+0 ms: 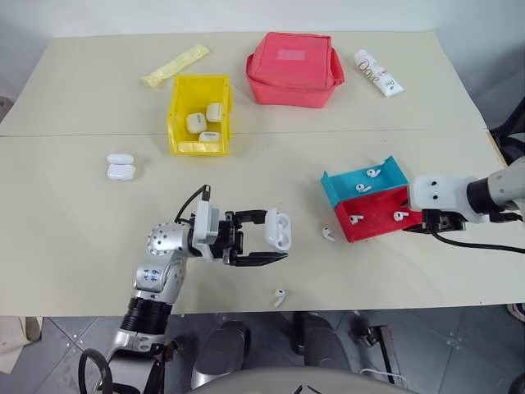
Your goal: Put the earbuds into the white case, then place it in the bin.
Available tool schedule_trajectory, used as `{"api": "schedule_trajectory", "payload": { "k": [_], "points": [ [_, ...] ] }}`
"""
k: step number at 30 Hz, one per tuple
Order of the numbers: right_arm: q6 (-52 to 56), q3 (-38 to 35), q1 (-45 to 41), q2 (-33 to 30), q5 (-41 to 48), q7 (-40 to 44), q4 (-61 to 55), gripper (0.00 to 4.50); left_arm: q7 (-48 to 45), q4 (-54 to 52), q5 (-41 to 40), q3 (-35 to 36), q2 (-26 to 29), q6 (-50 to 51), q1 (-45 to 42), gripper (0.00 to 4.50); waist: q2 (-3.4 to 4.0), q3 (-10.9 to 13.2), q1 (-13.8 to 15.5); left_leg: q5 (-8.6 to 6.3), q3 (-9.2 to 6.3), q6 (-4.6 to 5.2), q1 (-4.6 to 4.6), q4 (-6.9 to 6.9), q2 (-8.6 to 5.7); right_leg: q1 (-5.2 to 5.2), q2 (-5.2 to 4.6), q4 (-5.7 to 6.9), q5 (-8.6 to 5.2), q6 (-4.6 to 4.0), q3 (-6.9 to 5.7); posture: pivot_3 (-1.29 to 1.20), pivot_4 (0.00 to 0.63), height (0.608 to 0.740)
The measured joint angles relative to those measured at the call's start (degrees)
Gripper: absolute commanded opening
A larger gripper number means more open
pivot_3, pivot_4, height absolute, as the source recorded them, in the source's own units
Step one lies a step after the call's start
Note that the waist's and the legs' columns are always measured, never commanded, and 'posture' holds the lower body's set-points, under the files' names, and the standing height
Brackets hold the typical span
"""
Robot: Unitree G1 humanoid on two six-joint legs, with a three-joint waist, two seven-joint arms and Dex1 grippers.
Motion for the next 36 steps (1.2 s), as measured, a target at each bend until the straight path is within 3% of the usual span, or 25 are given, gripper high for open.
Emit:
{"api": "schedule_trajectory", "payload": {
  "k": [13,31,34,36],
  "points": [
    [-6.5,1.8,-5.0,5.3,-6.2,2.3,10.3,2.61,2.3,-3.9,-0.3,0.0,1.6,0.9,2.7,2.76,0.06,0.0,-0.1,0.0,0.01,-0.01,0.01,0.0,0.0,-0.01,0.01,0.01,0.0,0.0,0.02,0.0,0.15,0.74],
    [-8.8,1.8,-6.1,6.9,-8.4,3.4,12.7,2.61,4.3,-6.2,-0.7,0.0,2.6,1.2,4.3,2.76,0.09,0.0,-0.1,0.0,0.01,-0.01,0.02,0.01,0.0,0.0,0.01,0.01,0.0,-0.01,0.02,0.0,0.15,0.74],
    [-8.8,1.8,-6.1,7.0,-8.5,3.7,12.7,2.01,4.4,-6.2,-0.7,0.0,2.6,1.2,4.3,2.76,0.09,0.0,-0.2,0.0,0.01,0.0,0.02,0.0,0.0,0.0,0.01,0.01,0.0,-0.01,0.02,0.0,0.15,0.74],
    [-8.8,1.8,-6.1,7.0,-8.6,3.8,12.8,1.36,4.5,-6.2,-0.7,0.0,2.6,1.2,4.3,2.76,0.1,0.0,-0.2,0.0,0.01,-0.01,0.02,0.0,0.0,0.0,0.01,0.02,0.0,-0.01,0.02,0.0,0.15,0.74]
  ]
}}
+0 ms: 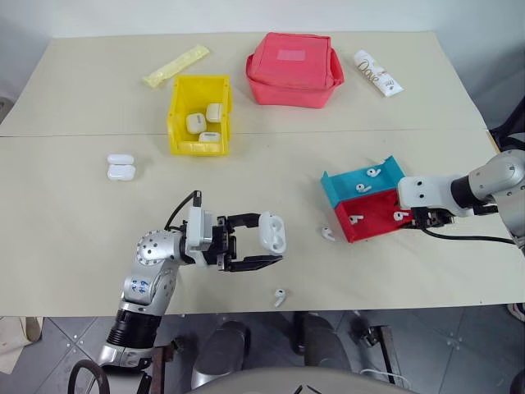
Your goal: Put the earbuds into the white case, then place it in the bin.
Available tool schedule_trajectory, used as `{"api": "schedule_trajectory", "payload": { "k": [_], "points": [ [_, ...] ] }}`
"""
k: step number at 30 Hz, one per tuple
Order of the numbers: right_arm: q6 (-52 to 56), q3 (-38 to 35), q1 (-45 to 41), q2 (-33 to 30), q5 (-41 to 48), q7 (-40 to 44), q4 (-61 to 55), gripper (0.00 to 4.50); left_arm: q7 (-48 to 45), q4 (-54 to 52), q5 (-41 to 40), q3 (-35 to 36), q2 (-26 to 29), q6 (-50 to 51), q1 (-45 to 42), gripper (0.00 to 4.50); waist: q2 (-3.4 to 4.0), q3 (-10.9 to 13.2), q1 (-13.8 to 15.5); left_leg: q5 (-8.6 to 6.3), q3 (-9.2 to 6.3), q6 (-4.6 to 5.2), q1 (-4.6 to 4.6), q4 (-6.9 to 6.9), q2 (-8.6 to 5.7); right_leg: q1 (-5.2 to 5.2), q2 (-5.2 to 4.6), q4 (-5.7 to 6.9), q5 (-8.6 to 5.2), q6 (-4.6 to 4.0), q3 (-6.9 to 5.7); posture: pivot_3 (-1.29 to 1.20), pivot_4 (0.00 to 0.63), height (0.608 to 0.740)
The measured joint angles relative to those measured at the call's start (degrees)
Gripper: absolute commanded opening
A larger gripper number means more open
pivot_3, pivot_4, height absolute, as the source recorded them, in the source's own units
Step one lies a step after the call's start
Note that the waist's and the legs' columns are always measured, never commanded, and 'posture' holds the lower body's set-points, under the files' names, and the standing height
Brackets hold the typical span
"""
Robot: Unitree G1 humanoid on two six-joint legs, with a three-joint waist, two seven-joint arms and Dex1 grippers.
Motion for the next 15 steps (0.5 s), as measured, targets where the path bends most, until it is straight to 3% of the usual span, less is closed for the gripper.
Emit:
{"api": "schedule_trajectory", "payload": {
  "k": [15],
  "points": [
    [1.8,-1.3,0.6,0.3,0.8,-0.5,-0.4,1.36,0.4,0.3,0.0,-0.1,-0.3,-0.3,-0.2,2.76,0.0,0.0,0.1,0.0,0.0,0.0,0.0,0.0,0.0,0.0,-0.01,0.0,0.0,0.0,0.0,0.0,0.15,0.74]
  ]
}}
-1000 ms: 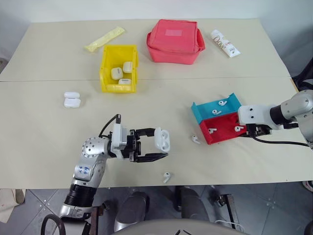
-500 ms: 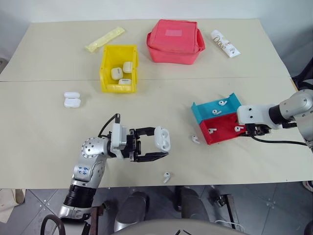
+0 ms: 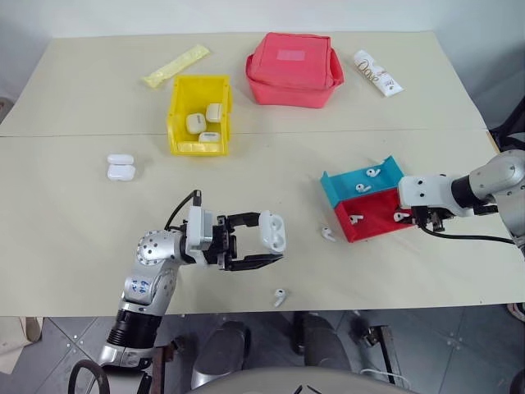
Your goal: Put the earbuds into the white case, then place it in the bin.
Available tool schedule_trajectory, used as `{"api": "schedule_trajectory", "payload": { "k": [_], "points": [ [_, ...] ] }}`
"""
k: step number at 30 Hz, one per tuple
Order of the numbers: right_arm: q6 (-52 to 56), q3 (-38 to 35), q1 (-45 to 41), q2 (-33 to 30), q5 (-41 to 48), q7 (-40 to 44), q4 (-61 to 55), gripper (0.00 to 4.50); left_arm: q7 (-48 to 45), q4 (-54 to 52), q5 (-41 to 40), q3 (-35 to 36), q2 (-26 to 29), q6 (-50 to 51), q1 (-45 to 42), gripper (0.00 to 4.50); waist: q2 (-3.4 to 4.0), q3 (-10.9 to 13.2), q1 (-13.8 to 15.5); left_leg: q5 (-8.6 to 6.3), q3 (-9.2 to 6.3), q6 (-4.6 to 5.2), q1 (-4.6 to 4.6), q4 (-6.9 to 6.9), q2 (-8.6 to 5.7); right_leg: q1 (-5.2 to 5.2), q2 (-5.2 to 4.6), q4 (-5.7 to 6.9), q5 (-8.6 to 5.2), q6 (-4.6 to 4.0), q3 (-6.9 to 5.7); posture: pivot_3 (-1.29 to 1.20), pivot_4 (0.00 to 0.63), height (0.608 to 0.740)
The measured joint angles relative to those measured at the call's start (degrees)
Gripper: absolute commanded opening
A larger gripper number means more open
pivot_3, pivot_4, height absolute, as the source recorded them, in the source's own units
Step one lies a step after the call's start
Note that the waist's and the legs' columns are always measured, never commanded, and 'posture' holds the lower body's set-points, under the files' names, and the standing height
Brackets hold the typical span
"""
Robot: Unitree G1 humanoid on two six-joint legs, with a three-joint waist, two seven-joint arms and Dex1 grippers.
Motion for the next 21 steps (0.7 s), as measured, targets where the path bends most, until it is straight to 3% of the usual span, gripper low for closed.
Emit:
{"api": "schedule_trajectory", "payload": {
  "k": [5,21],
  "points": [
    [1.6,-1.6,2.8,-0.2,0.9,-0.6,-2.4,1.36,-0.9,2.5,0.0,-0.1,-0.7,-0.9,-2.0,2.76,0.0,0.0,0.1,0.0,0.01,0.0,0.0,0.03,-0.02,0.02,-0.01,0.0,0.0,0.0,0.01,0.0,0.15,0.74],
    [-0.5,-1.4,0.8,-0.1,-0.9,-2.5,2.4,1.36,-1.1,4.1,0.0,-0.1,-1.2,-1.5,-2.3,2.76,0.0,0.0,-0.1,0.0,0.02,0.0,0.01,0.04,-0.01,0.02,0.0,0.01,0.0,0.0,0.01,0.0,0.15,0.74]
  ]
}}
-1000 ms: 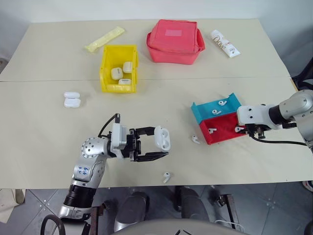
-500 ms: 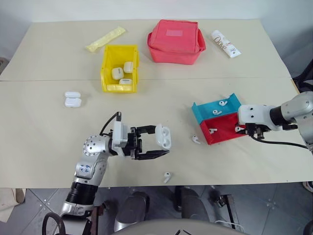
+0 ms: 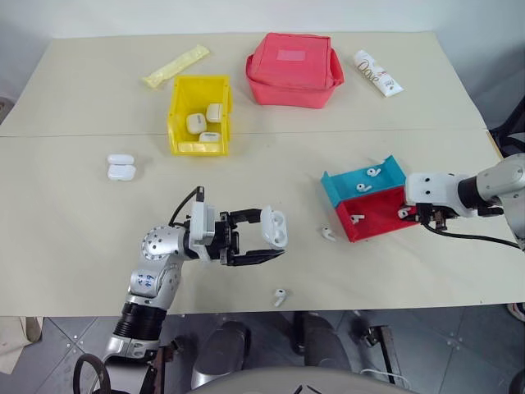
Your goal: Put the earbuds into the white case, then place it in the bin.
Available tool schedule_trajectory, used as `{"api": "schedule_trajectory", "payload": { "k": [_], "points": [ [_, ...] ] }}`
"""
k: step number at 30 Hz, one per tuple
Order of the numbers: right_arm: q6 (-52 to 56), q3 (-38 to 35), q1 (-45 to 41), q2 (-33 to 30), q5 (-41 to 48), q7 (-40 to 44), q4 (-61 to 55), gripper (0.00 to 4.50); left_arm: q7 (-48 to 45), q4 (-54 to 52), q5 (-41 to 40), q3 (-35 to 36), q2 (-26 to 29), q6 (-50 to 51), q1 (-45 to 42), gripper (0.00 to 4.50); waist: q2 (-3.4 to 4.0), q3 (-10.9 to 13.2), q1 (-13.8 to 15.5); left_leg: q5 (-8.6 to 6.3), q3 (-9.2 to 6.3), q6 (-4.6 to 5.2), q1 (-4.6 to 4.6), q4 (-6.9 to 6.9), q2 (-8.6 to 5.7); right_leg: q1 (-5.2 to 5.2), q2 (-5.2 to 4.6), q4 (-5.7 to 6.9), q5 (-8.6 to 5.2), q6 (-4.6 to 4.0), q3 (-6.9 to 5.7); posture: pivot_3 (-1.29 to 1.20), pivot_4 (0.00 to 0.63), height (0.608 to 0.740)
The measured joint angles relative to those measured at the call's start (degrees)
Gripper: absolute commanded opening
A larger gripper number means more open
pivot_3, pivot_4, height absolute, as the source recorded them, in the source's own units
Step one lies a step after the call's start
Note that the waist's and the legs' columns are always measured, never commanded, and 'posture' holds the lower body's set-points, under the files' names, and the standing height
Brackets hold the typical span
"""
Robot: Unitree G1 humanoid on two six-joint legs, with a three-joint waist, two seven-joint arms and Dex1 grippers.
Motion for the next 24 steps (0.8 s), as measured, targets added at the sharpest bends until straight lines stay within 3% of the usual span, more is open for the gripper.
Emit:
{"api": "schedule_trajectory", "payload": {
  "k": [4,9,20,24],
  "points": [
    [-0.2,0.1,-0.2,0.0,-0.2,0.1,0.1,1.36,0.4,-0.2,0.0,0.0,0.0,0.0,0.1,2.76,0.0,0.0,0.0,0.0,0.0,0.0,0.0,0.0,0.0,0.0,0.0,0.0,0.0,0.0,0.0,0.0,0.15,0.74],
    [-1.0,0.2,-0.2,0.0,-0.5,0.7,0.3,0.52,0.6,-0.3,0.0,0.0,0.1,0.0,0.3,2.76,0.0,0.0,0.0,0.0,0.0,0.0,0.0,0.0,0.0,0.0,0.0,0.0,0.0,0.0,0.0,0.0,0.15,0.74],
    [1.4,-0.1,-0.7,0.8,0.4,1.2,0.0,0.52,1.2,-0.3,0.0,0.0,0.0,0.0,0.3,2.76,0.0,0.0,-0.1,0.0,0.0,0.0,0.0,0.0,0.0,-0.01,0.0,0.0,0.0,0.0,0.01,0.0,0.15,0.74],
    [7.9,-4.3,0.0,2.6,5.7,0.6,-4.7,0.52,1.2,-0.2,0.1,-0.1,-0.2,-0.1,0.1,2.76,0.03,0.0,-0.1,0.0,-0.01,0.0,-0.02,0.0,0.02,-0.03,0.0,0.01,0.0,0.0,0.01,0.0,0.15,0.74]
  ]
}}
